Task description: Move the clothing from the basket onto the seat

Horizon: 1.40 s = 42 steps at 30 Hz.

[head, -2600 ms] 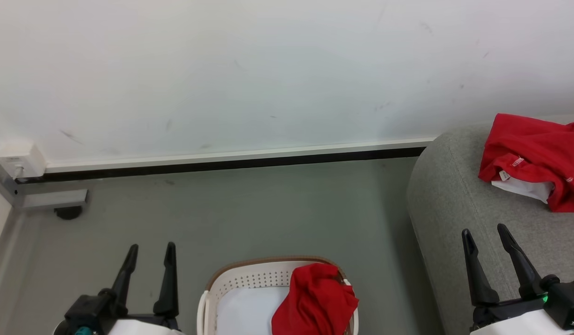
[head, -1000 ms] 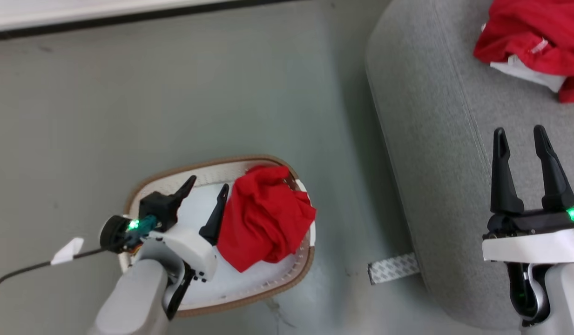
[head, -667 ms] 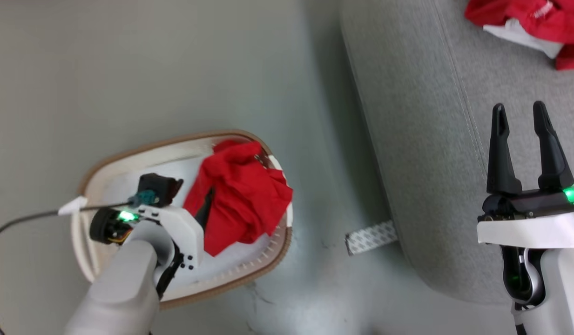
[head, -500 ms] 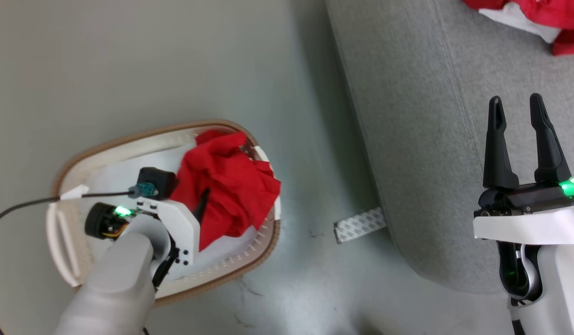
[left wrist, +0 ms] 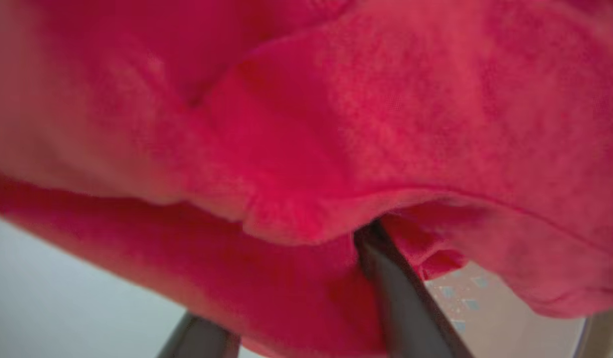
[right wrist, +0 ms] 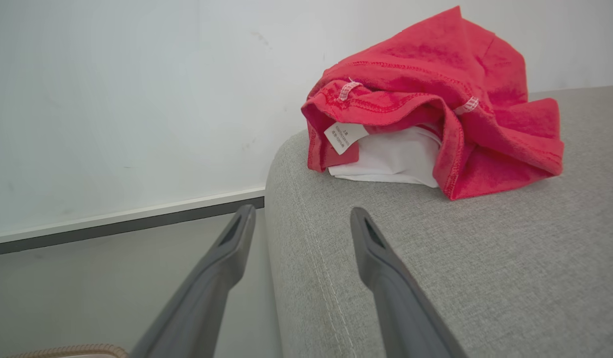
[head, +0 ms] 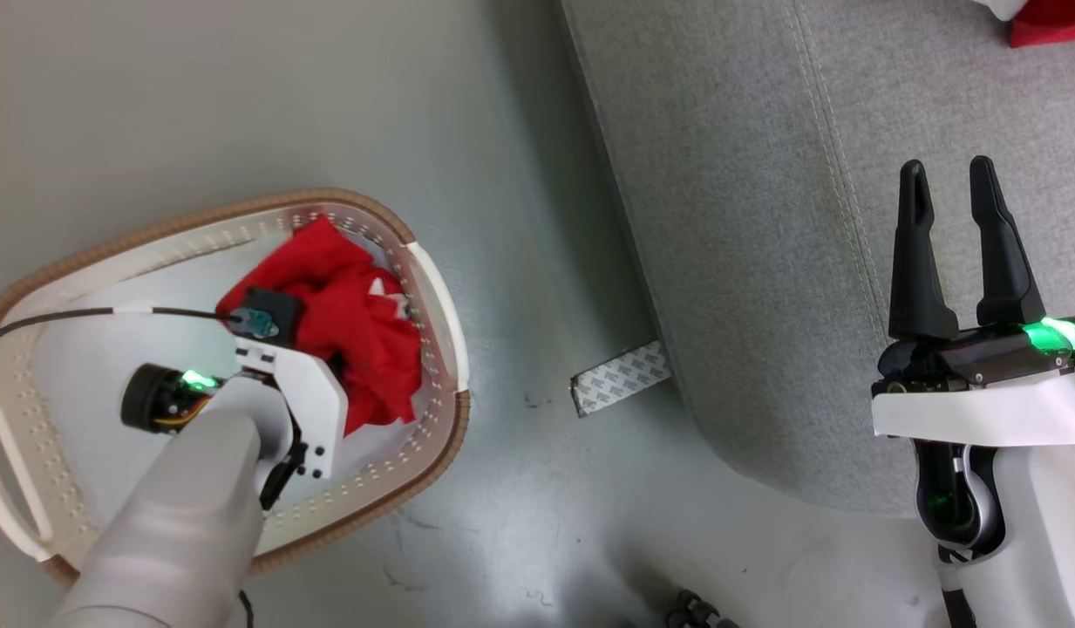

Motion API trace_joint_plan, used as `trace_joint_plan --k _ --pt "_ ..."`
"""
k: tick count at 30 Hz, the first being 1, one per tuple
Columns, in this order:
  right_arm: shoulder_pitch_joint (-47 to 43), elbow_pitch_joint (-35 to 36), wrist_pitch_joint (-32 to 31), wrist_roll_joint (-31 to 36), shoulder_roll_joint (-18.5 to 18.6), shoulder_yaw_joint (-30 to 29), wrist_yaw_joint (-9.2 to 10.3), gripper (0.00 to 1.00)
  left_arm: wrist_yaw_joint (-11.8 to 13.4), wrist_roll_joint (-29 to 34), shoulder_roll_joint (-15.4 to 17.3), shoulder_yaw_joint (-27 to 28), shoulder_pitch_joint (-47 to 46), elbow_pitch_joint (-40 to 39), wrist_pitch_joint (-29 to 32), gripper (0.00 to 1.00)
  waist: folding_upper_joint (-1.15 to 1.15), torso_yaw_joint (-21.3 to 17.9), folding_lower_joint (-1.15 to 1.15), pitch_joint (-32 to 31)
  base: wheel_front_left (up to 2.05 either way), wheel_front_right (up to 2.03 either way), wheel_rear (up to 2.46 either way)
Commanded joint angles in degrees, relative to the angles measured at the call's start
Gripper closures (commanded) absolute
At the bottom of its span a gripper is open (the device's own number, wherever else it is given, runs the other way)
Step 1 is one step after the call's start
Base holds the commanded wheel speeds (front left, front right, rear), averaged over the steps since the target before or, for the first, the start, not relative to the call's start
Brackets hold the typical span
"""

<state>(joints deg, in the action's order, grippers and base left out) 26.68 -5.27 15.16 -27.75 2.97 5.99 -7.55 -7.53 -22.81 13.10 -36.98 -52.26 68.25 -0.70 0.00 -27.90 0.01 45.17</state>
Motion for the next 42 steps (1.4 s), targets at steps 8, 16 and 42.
trace_joint_plan --k 8,16,42 --pt "0.9 -0.8 0.0 0.3 -0.1 -0.4 0.13 0.0 0.1 -3.4 0.2 -3.3 -0.4 0.0 -1.1 1.0 0.0 0.2 -0.01 -0.9 0.0 0.0 0.0" --pt "-0.4 -1.3 0.0 2.3 -0.1 -1.5 0.13 0.0 0.1 -7.7 -1.6 -5.8 2.6 -0.9 -5.3 1.0 0.0 2.4 -0.01 -6.6 0.0 0.0 0.0" --pt "-11.9 -5.3 0.0 7.0 3.3 -0.6 0.13 0.0 0.1 -14.1 -4.0 -9.9 13.1 -23.3 -14.4 1.0 0.0 18.0 -0.01 -37.3 0.0 0.0 0.0"
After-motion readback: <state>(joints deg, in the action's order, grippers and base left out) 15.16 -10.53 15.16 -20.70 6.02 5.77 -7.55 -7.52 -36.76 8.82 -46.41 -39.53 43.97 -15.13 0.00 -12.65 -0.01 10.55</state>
